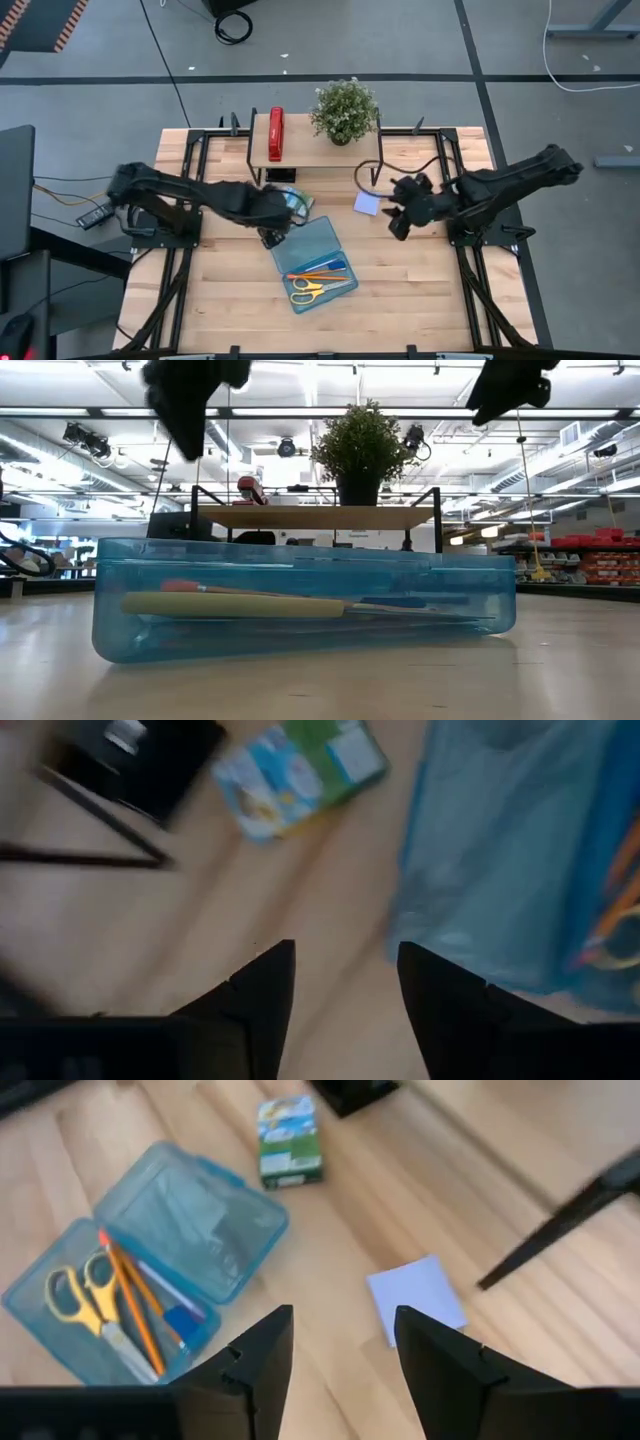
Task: Pack school essentials
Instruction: Put the yellow crayon box into the blue supply box
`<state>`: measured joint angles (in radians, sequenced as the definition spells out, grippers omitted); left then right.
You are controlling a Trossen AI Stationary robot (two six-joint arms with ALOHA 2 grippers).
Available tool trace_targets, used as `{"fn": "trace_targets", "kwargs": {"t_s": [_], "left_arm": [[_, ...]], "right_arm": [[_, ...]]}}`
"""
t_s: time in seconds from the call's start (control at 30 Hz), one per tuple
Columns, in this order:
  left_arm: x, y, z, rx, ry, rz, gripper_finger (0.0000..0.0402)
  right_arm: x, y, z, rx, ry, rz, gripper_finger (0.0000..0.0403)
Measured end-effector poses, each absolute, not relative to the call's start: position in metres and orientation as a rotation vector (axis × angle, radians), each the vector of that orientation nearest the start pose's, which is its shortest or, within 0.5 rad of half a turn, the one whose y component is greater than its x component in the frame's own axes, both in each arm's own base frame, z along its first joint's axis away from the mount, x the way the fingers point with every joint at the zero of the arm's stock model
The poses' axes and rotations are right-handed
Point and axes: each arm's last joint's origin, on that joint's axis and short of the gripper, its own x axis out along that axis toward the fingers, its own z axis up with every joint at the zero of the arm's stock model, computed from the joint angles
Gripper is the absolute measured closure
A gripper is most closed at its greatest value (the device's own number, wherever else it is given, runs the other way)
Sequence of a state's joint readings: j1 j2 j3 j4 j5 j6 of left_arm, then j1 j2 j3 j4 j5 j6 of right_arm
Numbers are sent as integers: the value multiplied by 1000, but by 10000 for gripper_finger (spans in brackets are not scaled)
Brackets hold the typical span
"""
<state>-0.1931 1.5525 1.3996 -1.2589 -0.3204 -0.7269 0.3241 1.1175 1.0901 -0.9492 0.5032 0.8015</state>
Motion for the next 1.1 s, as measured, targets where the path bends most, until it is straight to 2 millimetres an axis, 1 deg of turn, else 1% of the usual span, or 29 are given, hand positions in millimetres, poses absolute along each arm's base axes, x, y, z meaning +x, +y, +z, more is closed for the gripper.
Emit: {"fn": "trace_targets", "kwargs": {"t_s": [0.07,0.2,0.4,0.5,0.57,0.67,0.73,0.8,1.0,1.1], "left_arm": [[265,-42,284,-411,1136,584,210],[234,-29,269,-723,887,623,207],[188,-8,235,-1045,642,701,205],[175,2,213,-1212,470,694,201],[169,8,197,-1320,345,678,198],[160,17,172,-1451,216,690,199],[155,20,160,-1496,175,706,201],[153,24,153,-1505,159,725,204],[154,37,145,-1462,147,810,209],[154,44,139,-1459,169,864,208]], "right_arm": [[193,49,320,348,739,-519,217],[191,48,322,328,712,-544,217],[197,48,317,290,715,-586,217],[202,49,313,296,720,-605,217],[204,50,311,295,723,-617,217],[207,49,309,312,719,-637,217],[207,47,309,337,710,-653,217],[208,44,309,352,705,-670,217],[209,33,310,372,696,-720,217],[210,26,310,383,692,-750,217]]}}
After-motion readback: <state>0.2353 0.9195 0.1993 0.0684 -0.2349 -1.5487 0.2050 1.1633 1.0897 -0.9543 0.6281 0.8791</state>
